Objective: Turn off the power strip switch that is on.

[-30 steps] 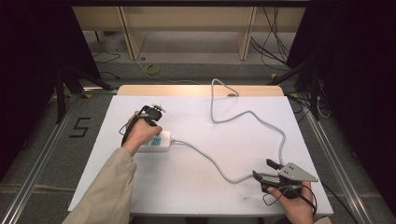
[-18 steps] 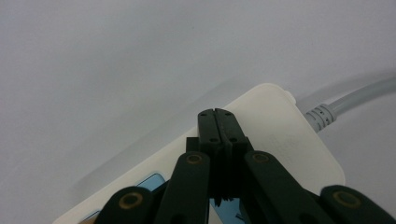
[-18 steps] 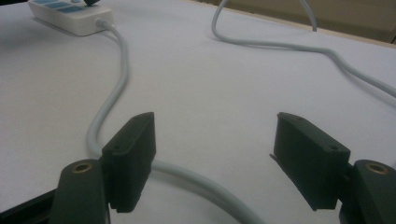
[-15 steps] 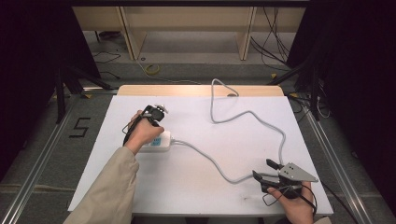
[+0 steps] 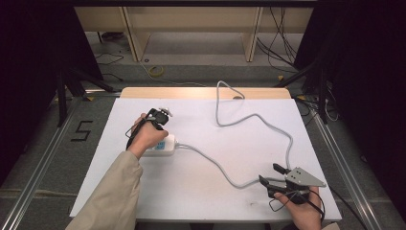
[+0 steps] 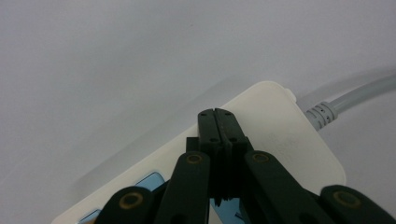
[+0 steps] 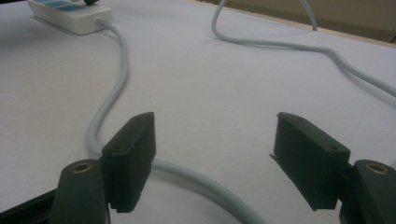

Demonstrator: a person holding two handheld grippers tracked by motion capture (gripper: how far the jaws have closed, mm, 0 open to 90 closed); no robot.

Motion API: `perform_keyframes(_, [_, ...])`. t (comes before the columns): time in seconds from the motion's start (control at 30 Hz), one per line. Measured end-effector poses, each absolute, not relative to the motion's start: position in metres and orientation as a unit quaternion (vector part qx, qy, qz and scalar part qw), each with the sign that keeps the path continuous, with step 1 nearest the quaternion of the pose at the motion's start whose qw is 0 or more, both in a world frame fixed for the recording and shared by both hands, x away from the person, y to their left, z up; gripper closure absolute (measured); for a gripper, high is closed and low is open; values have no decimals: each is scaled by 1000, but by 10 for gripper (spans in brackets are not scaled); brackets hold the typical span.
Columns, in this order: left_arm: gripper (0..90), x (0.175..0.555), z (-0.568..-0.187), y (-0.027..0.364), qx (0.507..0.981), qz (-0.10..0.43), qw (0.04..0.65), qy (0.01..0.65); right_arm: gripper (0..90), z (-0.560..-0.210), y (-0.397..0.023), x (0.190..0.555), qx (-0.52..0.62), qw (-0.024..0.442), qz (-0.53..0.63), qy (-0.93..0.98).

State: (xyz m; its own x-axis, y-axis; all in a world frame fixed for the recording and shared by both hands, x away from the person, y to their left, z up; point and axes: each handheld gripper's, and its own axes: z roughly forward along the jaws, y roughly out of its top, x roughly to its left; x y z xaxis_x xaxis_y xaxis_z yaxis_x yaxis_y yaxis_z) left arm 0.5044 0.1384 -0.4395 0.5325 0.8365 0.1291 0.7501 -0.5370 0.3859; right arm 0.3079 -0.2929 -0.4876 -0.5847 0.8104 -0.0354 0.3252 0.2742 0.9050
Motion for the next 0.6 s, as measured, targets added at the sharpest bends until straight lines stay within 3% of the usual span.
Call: perform_keyframes(0.6, [897,504,-439,138,864,154,141,457,305,-487,-293,308,376,258,471,756])
